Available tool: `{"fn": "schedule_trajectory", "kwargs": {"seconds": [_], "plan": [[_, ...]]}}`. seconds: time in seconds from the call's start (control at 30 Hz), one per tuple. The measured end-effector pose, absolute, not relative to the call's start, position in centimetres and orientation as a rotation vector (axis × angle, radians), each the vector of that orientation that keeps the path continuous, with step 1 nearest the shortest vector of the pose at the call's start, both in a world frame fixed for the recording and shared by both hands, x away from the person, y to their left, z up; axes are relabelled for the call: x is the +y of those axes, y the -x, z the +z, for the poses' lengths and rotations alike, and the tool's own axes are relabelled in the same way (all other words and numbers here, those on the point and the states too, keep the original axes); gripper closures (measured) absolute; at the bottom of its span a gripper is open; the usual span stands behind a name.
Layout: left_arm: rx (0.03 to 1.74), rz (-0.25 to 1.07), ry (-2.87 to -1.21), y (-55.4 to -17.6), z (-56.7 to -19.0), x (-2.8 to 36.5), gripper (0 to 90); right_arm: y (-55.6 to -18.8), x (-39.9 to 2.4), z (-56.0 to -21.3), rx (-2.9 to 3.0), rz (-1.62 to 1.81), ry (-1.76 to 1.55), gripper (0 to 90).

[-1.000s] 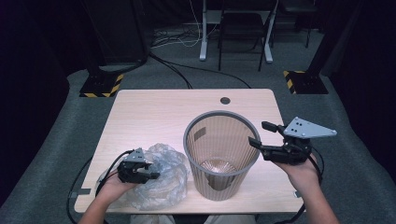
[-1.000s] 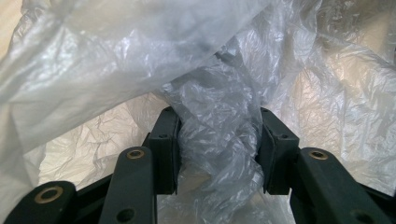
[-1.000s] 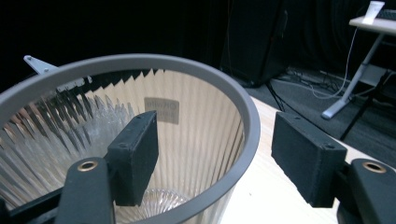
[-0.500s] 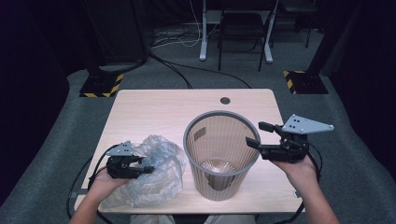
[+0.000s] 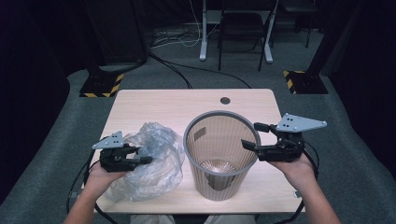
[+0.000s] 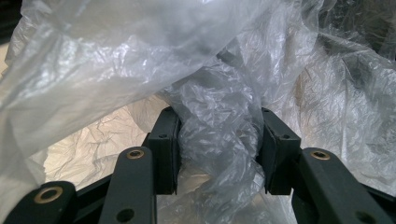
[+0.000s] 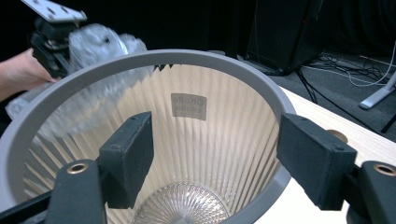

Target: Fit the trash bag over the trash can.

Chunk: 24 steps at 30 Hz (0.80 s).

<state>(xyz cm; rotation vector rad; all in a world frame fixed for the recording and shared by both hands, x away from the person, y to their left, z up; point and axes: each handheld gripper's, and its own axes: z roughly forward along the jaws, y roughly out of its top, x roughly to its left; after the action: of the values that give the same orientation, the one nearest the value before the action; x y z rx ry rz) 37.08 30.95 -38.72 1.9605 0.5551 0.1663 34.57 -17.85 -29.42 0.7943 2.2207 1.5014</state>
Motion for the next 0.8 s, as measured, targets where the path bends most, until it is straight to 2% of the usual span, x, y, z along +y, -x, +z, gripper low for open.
{"fn": "schedule_trajectory", "kwargs": {"seconds": [0.17, 0.27, 0.57, 0.7, 0.8], "plan": [[0.554, 0.173, -1.923, -37.1, -37.3, 30.7, 55.5, -34.7, -17.7, -29.4, 2.237, 1.507, -0.797, 26.3], [0.549, 0.182, -1.929, -37.1, -36.8, 30.6, 55.5, -34.7, -17.6, -29.4, 2.242, 1.506, -0.796, 21.6], [0.518, 0.211, -1.912, -36.9, -33.9, 30.5, 55.4, -34.8, -17.7, -29.4, 2.287, 1.524, -0.794, 16.2], [0.507, 0.227, -1.907, -36.9, -32.7, 30.4, 55.4, -34.6, -17.6, -29.4, 2.293, 1.502, -0.772, 16.7], [0.494, 0.231, -1.897, -36.9, -31.7, 30.3, 55.4, -34.6, -17.7, -29.3, 2.289, 1.486, -0.771, 22.1]]}}
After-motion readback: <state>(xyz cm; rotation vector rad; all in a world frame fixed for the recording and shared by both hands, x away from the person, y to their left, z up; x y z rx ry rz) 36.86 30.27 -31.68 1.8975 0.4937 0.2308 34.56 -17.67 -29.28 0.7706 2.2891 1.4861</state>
